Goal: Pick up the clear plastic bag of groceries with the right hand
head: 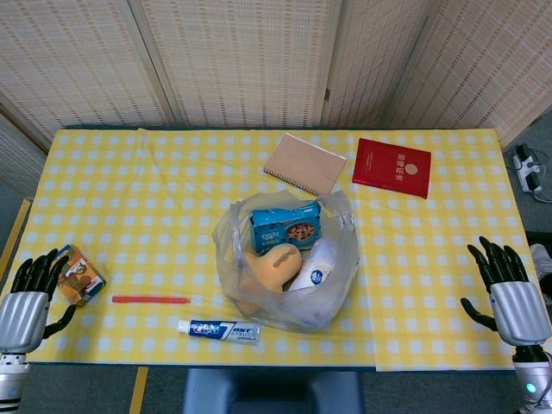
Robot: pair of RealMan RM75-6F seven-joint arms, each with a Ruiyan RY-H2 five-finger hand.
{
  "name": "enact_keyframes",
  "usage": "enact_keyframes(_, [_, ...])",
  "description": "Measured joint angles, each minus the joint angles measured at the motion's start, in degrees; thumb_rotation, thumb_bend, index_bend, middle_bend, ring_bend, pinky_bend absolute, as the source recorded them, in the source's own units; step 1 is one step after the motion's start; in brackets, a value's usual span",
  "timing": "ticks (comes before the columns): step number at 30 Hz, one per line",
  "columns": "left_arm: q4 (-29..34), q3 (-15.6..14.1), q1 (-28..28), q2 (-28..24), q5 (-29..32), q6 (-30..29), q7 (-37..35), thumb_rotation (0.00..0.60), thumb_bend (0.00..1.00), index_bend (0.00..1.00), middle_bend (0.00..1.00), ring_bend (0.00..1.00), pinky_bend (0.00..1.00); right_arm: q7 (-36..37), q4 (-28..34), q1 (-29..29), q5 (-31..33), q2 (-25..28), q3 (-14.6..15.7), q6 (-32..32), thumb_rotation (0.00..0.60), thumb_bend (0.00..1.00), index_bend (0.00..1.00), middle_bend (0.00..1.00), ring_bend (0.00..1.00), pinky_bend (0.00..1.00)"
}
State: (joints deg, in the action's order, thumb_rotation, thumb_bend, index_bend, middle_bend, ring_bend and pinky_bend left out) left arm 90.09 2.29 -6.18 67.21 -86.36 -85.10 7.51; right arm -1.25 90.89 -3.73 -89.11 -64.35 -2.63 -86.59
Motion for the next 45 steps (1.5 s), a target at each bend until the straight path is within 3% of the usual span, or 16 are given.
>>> enact_keyframes(8, [1.23,0.11,-0.86,-0.53,1.06,2.05,0.63,0.600,0.35,0.00,0.00,0.00,0.00,0.40,-0.12,0.27,0.12,0.11,0.10,-0.17,0.600,0.29,0.00,0.00,0.00,0.00])
enact_keyframes(12, [1.16,0.37,-1.18,-0.28,1.30,2.27,1.55,0.600,0.35,0.00,0.00,0.00,0.00,6.16,-1.42,-0.83,-2.23,0.25,0.64,0.50,0.600,0.29,0.00,0.00,0.00,0.00])
enact_keyframes(15, [1.39,0.31,-1.49,-0.27,1.48,3.03,1.49,0.600,0.34,0.00,0.00,0.00,0.00,14.92,-3.24,-2.38,-5.21,0.30,1.08,0.50,0.600,0.29,0.00,0.00,0.00,0.00])
enact_keyframes(22, [1.71,0.33,-1.29,-0.45,2.01,2.59,2.15,0.600,0.28,0.00,0.00,0.00,0.00,44.28,-6.57,-8.62,-14.07,2.47,2.45,-0.80,0.600,0.29,0.00,0.00,0.00,0.00])
enact_keyframes(31, [2.51,0.53,-0.68,-0.98,3.55,2.41,2.32,0.600,0.27,0.00,0.00,0.00,0.00,72.68,-5.49,-19.59,-20.12,7.50,4.32,1.03,0.600,0.29,0.00,0.00,0.00,0.00])
enact_keyframes(38, [2.49,0.81,-0.91,-1.32,4.30,3.15,1.19,0.600,0.27,0.00,0.00,0.00,0.00,88.41,-5.92,-26.06,-20.55,8.21,4.89,2.69,0.600,0.29,0.00,0.00,0.00,0.00])
enact_keyframes(45, [2.50,0.93,-1.13,-1.70,5.35,4.19,0.37,0.600,0.27,0.00,0.00,0.00,0.00,97.02,-7.47,-30.21,-19.62,6.82,5.28,3.81,0.600,0.29,0.00,0.00,0.00,0.00])
